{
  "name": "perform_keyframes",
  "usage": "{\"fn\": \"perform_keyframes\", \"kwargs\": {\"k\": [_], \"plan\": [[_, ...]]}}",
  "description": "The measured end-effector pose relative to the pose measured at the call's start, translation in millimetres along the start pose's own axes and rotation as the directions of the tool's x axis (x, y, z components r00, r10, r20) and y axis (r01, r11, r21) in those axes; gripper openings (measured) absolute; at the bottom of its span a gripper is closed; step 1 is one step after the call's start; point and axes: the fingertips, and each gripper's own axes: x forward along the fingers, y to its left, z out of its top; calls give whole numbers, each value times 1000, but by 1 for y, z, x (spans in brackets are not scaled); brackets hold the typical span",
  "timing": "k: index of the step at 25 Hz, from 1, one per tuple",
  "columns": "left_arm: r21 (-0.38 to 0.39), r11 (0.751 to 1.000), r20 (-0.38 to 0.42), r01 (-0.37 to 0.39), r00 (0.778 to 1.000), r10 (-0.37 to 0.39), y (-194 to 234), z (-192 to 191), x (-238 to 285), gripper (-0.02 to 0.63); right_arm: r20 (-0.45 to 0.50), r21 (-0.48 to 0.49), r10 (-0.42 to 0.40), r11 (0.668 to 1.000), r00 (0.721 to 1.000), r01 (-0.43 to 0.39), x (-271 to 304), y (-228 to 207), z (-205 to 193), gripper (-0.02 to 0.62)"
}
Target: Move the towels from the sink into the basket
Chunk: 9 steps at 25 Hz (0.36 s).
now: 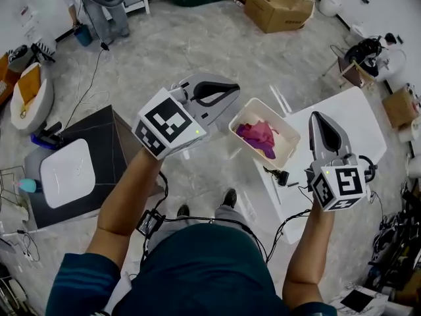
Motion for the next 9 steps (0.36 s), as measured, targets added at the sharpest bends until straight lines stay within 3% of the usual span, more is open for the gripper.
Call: {"fn": "perform_keyframes", "kwargs": {"k": [9], "plan": [[17, 999, 13, -37, 999, 36, -6, 15, -43, 6, -5, -17, 33, 999, 999, -33, -16, 28, 14, 8]]}}
